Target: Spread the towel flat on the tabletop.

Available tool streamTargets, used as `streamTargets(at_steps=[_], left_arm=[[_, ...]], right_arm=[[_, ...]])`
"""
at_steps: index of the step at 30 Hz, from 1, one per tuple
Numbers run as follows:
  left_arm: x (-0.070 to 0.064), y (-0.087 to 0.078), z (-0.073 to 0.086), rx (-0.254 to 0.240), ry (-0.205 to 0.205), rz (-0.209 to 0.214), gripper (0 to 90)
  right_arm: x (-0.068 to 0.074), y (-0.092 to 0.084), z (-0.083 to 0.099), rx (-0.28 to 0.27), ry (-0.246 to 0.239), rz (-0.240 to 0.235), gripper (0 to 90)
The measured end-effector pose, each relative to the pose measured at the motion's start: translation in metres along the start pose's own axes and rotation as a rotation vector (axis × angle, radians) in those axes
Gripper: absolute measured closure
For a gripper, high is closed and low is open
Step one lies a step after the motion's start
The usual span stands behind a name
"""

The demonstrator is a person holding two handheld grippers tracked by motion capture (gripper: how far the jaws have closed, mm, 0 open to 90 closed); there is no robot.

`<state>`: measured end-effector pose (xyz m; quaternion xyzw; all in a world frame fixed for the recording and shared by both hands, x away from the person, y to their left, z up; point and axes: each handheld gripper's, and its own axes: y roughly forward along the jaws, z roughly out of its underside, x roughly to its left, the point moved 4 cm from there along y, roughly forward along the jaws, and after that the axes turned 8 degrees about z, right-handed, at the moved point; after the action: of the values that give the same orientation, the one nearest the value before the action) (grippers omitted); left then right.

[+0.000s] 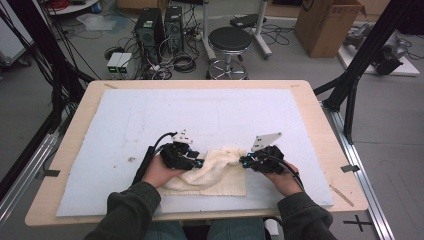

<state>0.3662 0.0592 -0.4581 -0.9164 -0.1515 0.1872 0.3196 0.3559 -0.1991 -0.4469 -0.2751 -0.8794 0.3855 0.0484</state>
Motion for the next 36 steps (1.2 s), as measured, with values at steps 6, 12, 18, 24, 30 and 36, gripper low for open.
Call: streamTargets(at_steps=[6, 12, 18, 24, 30, 36], left_arm=[[0.001, -0.005, -0.001, -0.004, 0.041, -0.046, 89.6], [0.01, -0.031, -0.002, -0.1, 0.009, -0.124, 89.8], [0.013, -0.011, -0.003, -0.097, -0.057, -0.04, 65.0], [0.006, 0.01, -0.001, 0.004, 0.011, -0.055, 71.1], [0.007, 0.001, -0.004, -0.02, 0.026, -0.11, 87.7], [0.013, -0.022, -0.008, -0.1, 0.026, -0.197, 88.0]], right_arm=[[-0.003, 0.0, -0.004, -0.022, 0.006, 0.005, 85.1], [-0.008, -0.002, -0.018, -0.067, 0.021, 0.019, 84.9], [-0.012, -0.005, -0.025, -0.073, 0.023, 0.012, 84.8], [-0.012, -0.002, -0.02, -0.049, 0.027, 0.012, 84.7], [-0.01, 0.007, -0.025, -0.055, 0.015, 0.007, 84.6], [-0.01, 0.005, -0.033, -0.078, 0.036, 0.015, 82.5]])
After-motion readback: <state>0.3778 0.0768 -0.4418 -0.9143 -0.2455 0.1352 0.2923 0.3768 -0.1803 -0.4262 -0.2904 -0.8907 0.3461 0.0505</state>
